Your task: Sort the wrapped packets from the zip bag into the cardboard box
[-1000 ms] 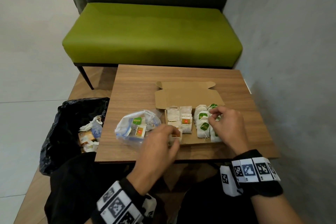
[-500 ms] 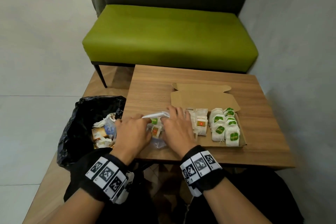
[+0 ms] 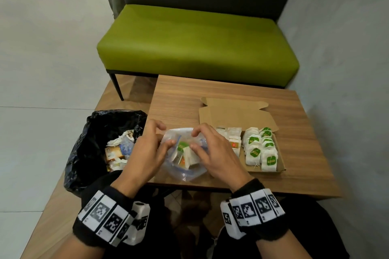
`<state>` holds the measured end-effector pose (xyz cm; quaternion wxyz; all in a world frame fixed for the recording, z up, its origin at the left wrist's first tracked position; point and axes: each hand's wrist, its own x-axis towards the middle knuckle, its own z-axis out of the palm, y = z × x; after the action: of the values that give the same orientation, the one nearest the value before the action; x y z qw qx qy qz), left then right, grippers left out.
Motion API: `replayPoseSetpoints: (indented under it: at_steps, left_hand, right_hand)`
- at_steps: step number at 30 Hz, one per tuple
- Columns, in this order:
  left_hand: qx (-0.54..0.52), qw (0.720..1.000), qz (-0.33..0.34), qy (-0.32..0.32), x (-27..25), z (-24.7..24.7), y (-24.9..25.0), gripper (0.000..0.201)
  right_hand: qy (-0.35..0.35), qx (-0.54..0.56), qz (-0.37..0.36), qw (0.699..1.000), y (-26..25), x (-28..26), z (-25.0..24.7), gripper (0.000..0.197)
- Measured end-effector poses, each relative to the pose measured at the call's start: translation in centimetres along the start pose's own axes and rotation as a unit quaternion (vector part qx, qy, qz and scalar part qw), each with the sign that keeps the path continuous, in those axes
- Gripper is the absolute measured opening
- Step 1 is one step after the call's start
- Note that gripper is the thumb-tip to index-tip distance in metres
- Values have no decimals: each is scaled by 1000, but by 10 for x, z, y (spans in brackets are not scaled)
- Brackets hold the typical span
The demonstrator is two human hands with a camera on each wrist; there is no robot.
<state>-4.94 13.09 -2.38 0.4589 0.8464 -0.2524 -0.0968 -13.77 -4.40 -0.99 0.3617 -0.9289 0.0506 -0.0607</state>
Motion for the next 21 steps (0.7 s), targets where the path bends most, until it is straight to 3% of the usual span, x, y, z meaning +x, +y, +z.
replayPoseSetpoints:
  at_steps: [4,8,10,12,15,16,18,21]
  left_hand:
    - [-63,996,-51,32,-5,-2,-13,13]
    - [-195,971,-139,11,-27,11,1,26]
    - [-288,936,-201,-19,-37,18,8,29]
    - [-381,886,-263,-29,-45,27,11,27]
    - [-428,838,-338,-5,-59,39,18,13]
    - [-421,842,-337,-23,-63,42,19,16]
    - [-347,889,-284,-97,-69,46,17,26]
    - [-160,971,-115,-135,-71,42,21,22]
  right_hand:
    - [49,83,64,993,-4,-17,1,31]
    - [75,5,134,988,-2,-27,3,26]
    - [74,29,157,984,3,-37,5,25]
    - [85,138,193,968,6,-49,7,29]
    - [110,352,268,890,-1,-68,0,29]
    - [107,411,281,860,-3,-73,-3,28]
    - [91,466,283,833,-1,-83,-5,28]
    - [63,428,276,859,3,-93,-8,30]
